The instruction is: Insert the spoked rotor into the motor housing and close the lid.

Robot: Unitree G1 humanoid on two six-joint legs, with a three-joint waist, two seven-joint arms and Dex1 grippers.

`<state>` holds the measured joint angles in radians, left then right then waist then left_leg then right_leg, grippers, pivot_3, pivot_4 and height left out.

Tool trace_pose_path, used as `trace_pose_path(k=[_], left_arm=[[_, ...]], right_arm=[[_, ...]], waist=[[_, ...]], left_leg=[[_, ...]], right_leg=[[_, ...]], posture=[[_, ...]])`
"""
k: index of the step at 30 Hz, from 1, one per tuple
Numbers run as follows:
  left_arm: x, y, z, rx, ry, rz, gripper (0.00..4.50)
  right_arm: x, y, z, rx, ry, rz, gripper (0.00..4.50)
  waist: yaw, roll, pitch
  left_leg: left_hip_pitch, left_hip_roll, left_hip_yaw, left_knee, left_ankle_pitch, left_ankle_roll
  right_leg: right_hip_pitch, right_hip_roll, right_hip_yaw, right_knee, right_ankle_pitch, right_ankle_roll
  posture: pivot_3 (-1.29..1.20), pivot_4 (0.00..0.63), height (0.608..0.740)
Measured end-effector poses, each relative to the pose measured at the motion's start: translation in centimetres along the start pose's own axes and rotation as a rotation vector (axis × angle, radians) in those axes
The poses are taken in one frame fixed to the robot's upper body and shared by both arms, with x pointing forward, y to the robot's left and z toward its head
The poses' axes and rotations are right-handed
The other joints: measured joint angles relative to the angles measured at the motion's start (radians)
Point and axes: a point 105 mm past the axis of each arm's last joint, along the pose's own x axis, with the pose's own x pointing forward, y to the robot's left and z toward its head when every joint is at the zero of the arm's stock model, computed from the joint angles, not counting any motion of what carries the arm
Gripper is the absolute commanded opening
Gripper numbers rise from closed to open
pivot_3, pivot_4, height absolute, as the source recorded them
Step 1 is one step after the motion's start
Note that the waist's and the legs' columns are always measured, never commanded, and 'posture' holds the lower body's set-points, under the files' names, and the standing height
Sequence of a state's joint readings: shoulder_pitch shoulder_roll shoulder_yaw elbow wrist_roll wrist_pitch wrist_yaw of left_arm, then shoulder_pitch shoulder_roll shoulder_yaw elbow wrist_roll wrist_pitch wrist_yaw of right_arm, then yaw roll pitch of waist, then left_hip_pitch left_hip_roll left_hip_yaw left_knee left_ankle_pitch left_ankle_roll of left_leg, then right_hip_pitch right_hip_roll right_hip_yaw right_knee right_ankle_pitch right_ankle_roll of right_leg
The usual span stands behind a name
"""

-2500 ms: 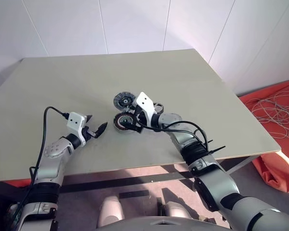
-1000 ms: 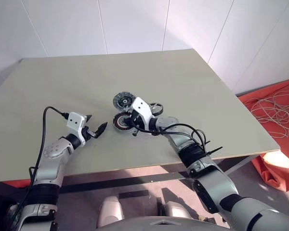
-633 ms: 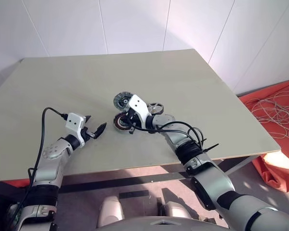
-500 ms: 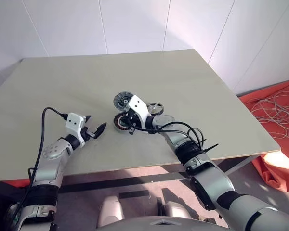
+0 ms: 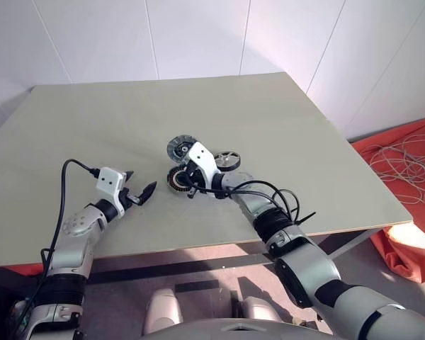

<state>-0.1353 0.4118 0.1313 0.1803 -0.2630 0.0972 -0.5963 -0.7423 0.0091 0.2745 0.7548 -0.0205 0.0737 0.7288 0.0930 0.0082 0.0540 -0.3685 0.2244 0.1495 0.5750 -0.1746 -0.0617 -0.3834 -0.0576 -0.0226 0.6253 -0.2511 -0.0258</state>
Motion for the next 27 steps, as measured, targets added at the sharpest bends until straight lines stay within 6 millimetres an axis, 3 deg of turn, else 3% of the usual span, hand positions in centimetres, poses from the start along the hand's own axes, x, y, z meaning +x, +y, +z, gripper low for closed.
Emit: trace_pose_path(k=[11,18,27], left_arm=[[0.1,-0.1,0.1,0.002,-0.003,-0.005,4.5],[0.1,-0.1,0.1,0.002,-0.002,-0.005,4.5],[0.1,-0.1,0.0,0.002,-0.001,-0.005,4.5]], right_arm=[[-0.5,-0.4,1.7,-0.03,-0.045,0.006,0.03],[-0.1,-0.2,-0.1,0.023,-0.002,-0.011,0.03],[-0.3,-0.8,-0.1,0.013,-0.007,-0.03,0.03]], waist=[[0.0,0.0,0.0],[0.0,0.0,0.0],[0.0,0.0,0.0]], left_leg=[[0.0,0.0,0.0,0.0,0.0,0.0],[0.0,0.0,0.0,0.0,0.0,0.0],[0.0,0.0,0.0,0.0,0.0,0.0]], right_leg=[[0.0,0.0,0.0,0.0,0.0,0.0],[0.0,0.0,0.0,0.0,0.0,0.0],[0.0,0.0,0.0,0.001,0.0,0.0]], posture=[[0.0,0.0,0.74],[0.0,0.0,0.74],[0.0,0.0,0.74]])
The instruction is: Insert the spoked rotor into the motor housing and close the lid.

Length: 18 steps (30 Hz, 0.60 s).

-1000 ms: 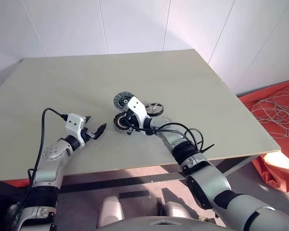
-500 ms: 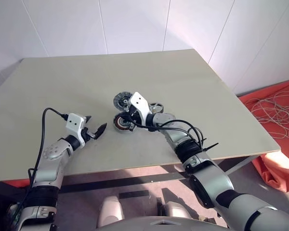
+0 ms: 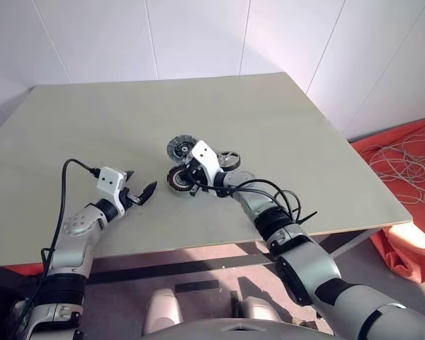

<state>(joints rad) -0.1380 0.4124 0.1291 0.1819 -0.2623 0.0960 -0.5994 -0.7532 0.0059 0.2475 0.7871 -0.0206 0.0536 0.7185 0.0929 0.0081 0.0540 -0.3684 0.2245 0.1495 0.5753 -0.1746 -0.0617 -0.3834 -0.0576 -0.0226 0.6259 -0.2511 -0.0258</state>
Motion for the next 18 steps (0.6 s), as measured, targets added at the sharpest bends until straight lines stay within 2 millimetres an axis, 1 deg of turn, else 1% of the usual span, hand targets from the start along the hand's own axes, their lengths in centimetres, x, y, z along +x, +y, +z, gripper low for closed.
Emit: trace_pose_path(k=[2,5,7,10,12,15,17,18], left_arm=[[0.0,0.0,0.0,0.0,0.0,0.0,4.5],[0.0,0.0,0.0,0.0,0.0,0.0,4.5],[0.0,0.0,0.0,-0.003,0.0,0.002,4.5],[0.1,0.1,0.0,-0.007,0.0,0.004,4.5],[0.0,0.1,0.0,-0.009,0.001,0.007,4.5],[0.3,0.1,0.2,-0.007,-0.005,-0.001,4.5],[0.5,0.0,0.4,-0.005,-0.009,-0.006,4.5],[0.5,0.0,0.4,-0.004,-0.008,-0.009,4.5]], right_arm=[[-0.5,-0.3,0.7,-0.019,-0.021,-0.005,0.03],[-2.0,-1.4,2.4,-0.041,-0.074,-0.034,0.03],[-3.7,-2.2,3.3,-0.038,-0.099,-0.063,0.03],[-6.6,-3.1,3.2,-0.029,-0.083,-0.102,0.03],[-8.6,-3.6,2.5,-0.025,-0.045,-0.123,0.03],[-10.6,-4.0,2.0,0.009,-0.02,-0.15,0.62],[-11.7,-4.6,1.9,0.044,-0.013,-0.18,1.22],[-12.2,-5.0,1.8,0.062,-0.012,-0.203,1.6]], waist=[[0.002,0.0,0.0],[0.003,0.0,0.0],[0.006,0.0,0.0],[0.007,-0.001,0.0],[0.006,0.0,0.0],[0.004,0.0,0.0],[0.003,0.0,0.0],[0.003,0.0,0.0]], left_leg=[[0.0,0.0,0.0,0.0,0.0,0.0],[0.0,0.0,0.0,0.0,0.0,0.0],[0.0,0.0,0.0,0.0,0.0,0.0],[0.0,-0.001,0.0,0.0,0.0,0.0],[0.001,0.0,0.0,0.0,0.0,0.0],[0.002,0.0,0.0,0.0,0.001,-0.001],[0.003,0.0,0.0,0.0,0.001,-0.001],[0.003,0.0,0.0,0.0,0.001,-0.001]], right_leg=[[0.0,0.0,0.0,0.0,0.0,0.0],[0.0,0.0,0.0,-0.001,0.0,0.0],[0.001,0.0,0.0,-0.001,0.0,0.001],[0.002,0.0,0.0,-0.002,0.001,0.001],[0.002,0.0,0.0,-0.001,0.001,0.001],[0.002,0.0,0.0,-0.001,0.0,0.001],[0.003,0.0,0.001,-0.001,0.0,0.001],[0.003,0.0,0.001,-0.001,0.0,0.001]], posture=[[0.0,0.0,0.74],[0.0,0.0,0.74],[0.0,0.0,0.74],[0.0,0.0,0.74],[0.0,0.0,0.74],[0.0,0.0,0.74],[0.0,0.0,0.74],[0.0,0.0,0.74]])
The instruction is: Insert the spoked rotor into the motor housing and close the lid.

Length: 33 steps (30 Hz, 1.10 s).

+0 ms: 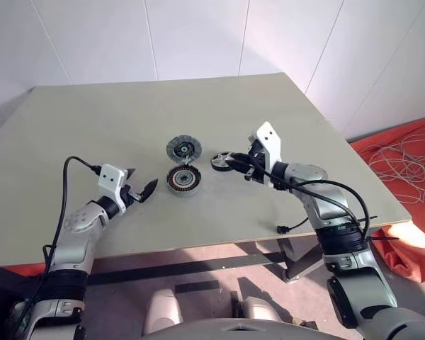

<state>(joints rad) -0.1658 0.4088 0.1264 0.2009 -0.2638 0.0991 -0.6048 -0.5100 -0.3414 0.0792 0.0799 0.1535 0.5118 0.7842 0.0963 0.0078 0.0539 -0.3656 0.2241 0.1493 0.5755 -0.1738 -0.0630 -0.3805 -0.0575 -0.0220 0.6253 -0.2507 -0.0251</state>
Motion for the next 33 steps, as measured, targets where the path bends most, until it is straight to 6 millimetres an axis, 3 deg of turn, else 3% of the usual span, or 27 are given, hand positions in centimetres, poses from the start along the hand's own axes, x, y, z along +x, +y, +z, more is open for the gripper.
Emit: trace_pose_path(k=[2,4,11,15,19,33], left_arm=[[0.2,0.0,-0.1,-0.005,0.005,-0.005,4.5],[0.3,0.0,-0.3,-0.01,0.011,-0.007,4.5],[0.6,-0.2,-0.1,-0.006,0.005,-0.025,4.5],[0.6,-0.1,-0.2,-0.005,0.009,-0.024,4.5],[0.5,0.0,-0.3,-0.002,0.013,-0.021,4.5],[0.2,-0.1,-0.3,0.005,0.017,-0.016,4.5]], right_arm=[[-0.5,-1.3,-0.2,0.048,0.004,-0.081,2.24],[-0.8,-2.4,-0.3,0.17,-0.009,-0.157,2.24],[-0.7,-6.6,0.9,0.831,-0.141,-0.42,2.24],[-0.6,-6.7,-0.8,1.109,-0.1,-0.488,2.24],[-0.8,-6.4,-3.0,1.211,-0.013,-0.538,2.24],[0.6,-2.2,-4.0,1.266,0.095,-0.339,2.24]], waist=[[0.0,0.0,0.0],[0.0,0.0,0.0],[0.001,0.001,0.0],[0.003,0.001,0.0],[0.002,0.002,0.001],[0.003,0.003,0.001]], left_leg=[[0.0,0.0,0.0,0.0,0.0,0.0],[0.0,0.0,0.0,0.0,0.0,-0.001],[-0.001,0.0,0.0,-0.001,0.001,-0.002],[-0.002,-0.001,0.0,-0.003,0.001,-0.002],[-0.003,-0.001,0.0,-0.004,0.002,-0.003],[-0.002,-0.001,0.0,-0.005,0.005,-0.008]], right_leg=[[0.0,0.0,0.0,0.0,0.0,0.0],[0.0,0.0,0.0,0.0,0.0,0.0],[-0.002,0.0,0.0,0.001,0.0,0.0],[-0.003,0.0,0.0,0.0,0.001,0.001],[-0.005,0.0,0.0,0.0,0.002,0.003],[-0.004,0.0,0.0,0.0,0.002,0.004]], posture=[[0.0,0.0,0.74],[0.0,0.0,0.74],[0.0,0.0,0.74],[0.0,0.0,0.74],[0.0,0.0,0.74],[0.0,0.0,0.74]])
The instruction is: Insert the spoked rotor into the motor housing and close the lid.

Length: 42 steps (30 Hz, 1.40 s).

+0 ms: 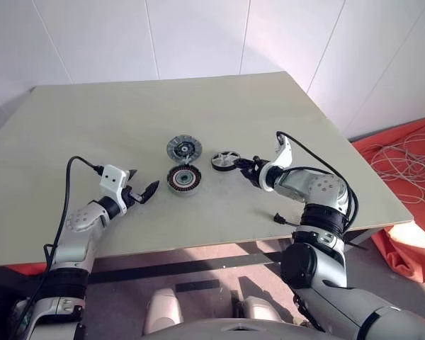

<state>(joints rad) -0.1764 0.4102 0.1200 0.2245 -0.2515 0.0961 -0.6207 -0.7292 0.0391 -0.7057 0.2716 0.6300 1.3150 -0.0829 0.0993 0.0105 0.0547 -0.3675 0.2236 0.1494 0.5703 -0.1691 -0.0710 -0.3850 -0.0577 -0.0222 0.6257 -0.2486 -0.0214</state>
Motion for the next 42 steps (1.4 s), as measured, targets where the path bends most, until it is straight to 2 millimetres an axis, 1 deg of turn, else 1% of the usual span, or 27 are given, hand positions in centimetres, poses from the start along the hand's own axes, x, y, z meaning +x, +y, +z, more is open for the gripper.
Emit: trace_pose_path(k=[5,9,12,16,25,29,34,37,40,42], left_arm=[[0.0,0.0,0.1,0.003,0.0,0.001,4.5],[0.0,-0.1,0.2,0.005,0.0,-0.001,4.5],[-0.1,-0.1,0.5,0.012,-0.003,-0.003,4.5],[-0.2,0.0,0.3,0.015,0.004,-0.001,4.5],[-0.3,0.0,0.2,0.015,0.01,0.001,4.5],[-0.3,0.0,0.2,0.015,0.01,0.001,4.5],[-0.3,0.1,0.1,0.015,0.013,0.002,4.5],[-0.3,0.1,0.1,0.016,0.013,0.001,4.5],[-0.2,0.1,0.1,0.017,0.012,0.001,4.5],[-0.2,0.1,0.0,0.017,0.012,0.002,4.5]], right_arm=[[0.6,-0.1,0.0,0.011,-0.016,-0.001,2.24],[1.7,-0.2,-0.4,0.03,-0.014,-0.008,2.24],[2.1,-0.2,-0.3,0.041,-0.026,-0.016,1.64],[2.0,-0.1,0.3,0.036,-0.048,-0.013,0.35],[1.7,0.1,0.7,0.043,-0.053,0.01,0.32],[0.8,1.5,1.1,0.05,-0.026,0.114,0.32],[-1.0,3.2,1.3,0.012,0.027,0.236,0.32],[-1.8,3.3,0.1,-0.052,0.097,0.251,0.32],[-1.8,3.0,-2.0,-0.067,0.191,0.244,0.32],[-1.6,3.2,-3.3,-0.061,0.245,0.258,0.32]], waist=[[0.0,0.0,0.0],[-0.001,0.0,0.0],[-0.001,0.0,0.0],[-0.001,0.0,0.0],[0.0,0.0,0.0],[0.0,0.0,0.0],[0.003,0.0,0.0],[0.004,0.0,0.0],[0.003,0.0,0.0],[0.002,0.0,0.0]], left_leg=[[0.0,0.0,0.0,0.0,0.0,0.0],[0.0,0.0,0.0,0.0,0.0,-0.001],[0.0,0.0,0.0,0.0,0.0,-0.001],[0.0,0.0,0.0,0.0,0.0,-0.001],[0.0,0.0,0.0,0.0,0.0,-0.001],[0.0,0.0,0.0,0.0,0.0,-0.001],[0.0,0.0,0.0,0.0,0.0,-0.001],[0.0,0.0,0.0,0.0,0.0,-0.001],[0.0,0.0,0.0,0.0,0.0,-0.001],[0.001,0.0,0.0,0.0,0.001,-0.001]], right_leg=[[0.0,0.0,0.0,0.0,0.0,0.0],[0.0,0.0,0.0,0.0,0.0,0.0],[0.0,0.0,0.0,0.0,0.0,0.0],[0.0,0.0,0.0,0.001,0.0,0.0],[0.0,0.0,0.0,0.0,0.0,0.0],[0.0,0.0,0.0,0.0,0.0,0.0],[0.0,0.0,0.0,0.0,0.0,0.0],[0.001,0.0,-0.001,0.0,0.0,0.0],[0.0,0.0,-0.001,0.0,0.0,0.0],[0.0,0.0,0.0,0.001,0.0,0.0]], posture=[[0.0,0.0,0.74],[0.0,0.0,0.74],[0.0,0.0,0.74],[0.0,0.0,0.74],[0.0,0.0,0.74],[0.0,0.0,0.74],[0.0,0.0,0.74],[0.0,0.0,0.74],[0.0,0.0,0.74],[0.0,0.0,0.74]])
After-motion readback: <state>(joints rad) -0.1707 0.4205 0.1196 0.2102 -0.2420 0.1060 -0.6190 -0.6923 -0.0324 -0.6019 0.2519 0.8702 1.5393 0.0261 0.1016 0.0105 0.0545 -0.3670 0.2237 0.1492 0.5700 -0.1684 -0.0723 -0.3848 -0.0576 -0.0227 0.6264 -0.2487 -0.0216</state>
